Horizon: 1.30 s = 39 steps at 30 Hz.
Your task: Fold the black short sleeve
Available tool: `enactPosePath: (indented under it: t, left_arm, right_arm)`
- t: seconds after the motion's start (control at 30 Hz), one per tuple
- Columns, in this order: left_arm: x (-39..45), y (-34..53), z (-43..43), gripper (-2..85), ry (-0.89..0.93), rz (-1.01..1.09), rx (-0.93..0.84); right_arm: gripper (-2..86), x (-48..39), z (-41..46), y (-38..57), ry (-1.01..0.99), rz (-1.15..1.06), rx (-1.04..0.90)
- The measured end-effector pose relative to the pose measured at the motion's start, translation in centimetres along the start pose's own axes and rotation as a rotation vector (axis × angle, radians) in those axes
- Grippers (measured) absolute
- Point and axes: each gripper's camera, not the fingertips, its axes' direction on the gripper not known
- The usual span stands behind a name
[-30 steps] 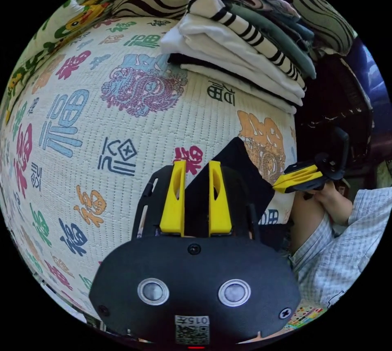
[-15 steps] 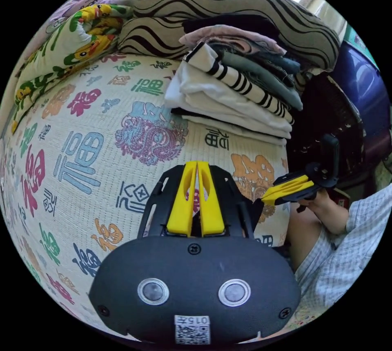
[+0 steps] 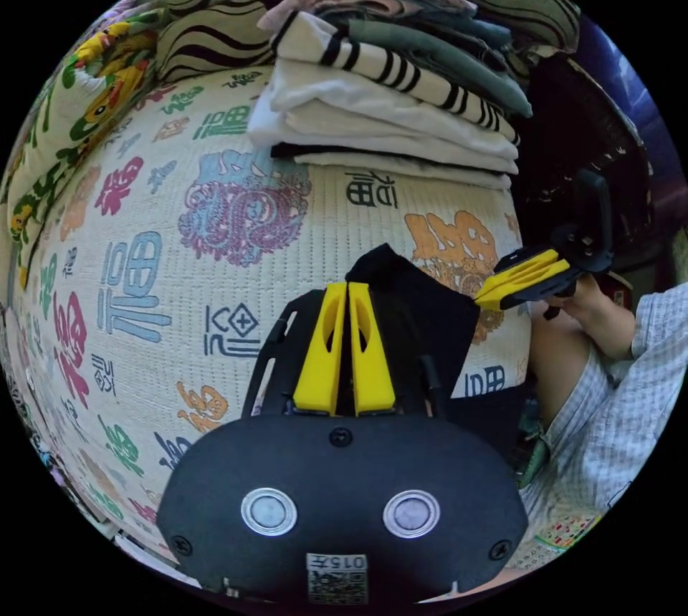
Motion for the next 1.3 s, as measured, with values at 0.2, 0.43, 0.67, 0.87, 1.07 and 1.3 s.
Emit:
enactPosePath:
  t: [0.2, 0.43, 0.67, 0.87, 1.07, 1.3]
  left_arm:
    - [-1.5, 2.6, -0.3, 1.1, -0.068, -0.146, 0.038]
    - [-0.5, 12.3, -6.6, 8.7, -0.072, -0.373, 0.386]
    - [-0.7, 34.8, -17.5, 9.0, -0.215, -0.504, 0.337]
    - [-5.4, 54.5, -17.2, 10.1, -0.209, -0.884, 0.092]
    - [-5.2, 60.5, -14.8, 6.3, -0.181, -0.832, 0.042]
    - [-4.6, 63.9, -18.1, 0.0, -0.249, -0.764, 0.146]
  right_arm:
    - [0.4, -1.0, 2.3, -3.4, 0.113, -0.003, -0.001]
    - [3.8, -2.3, 3.6, -2.8, 0.226, 0.076, -0.029]
    - [6.9, -13.0, 6.7, -7.8, 0.086, -0.285, -0.018]
    - [9.0, -25.1, 23.1, -13.9, 0.106, -0.612, -0.368]
    - [7.8, -29.8, 34.4, -13.9, 0.342, -0.719, -0.624]
    - [-0.9, -32.5, 35.8, -14.8, 0.389, -0.739, -0.58]
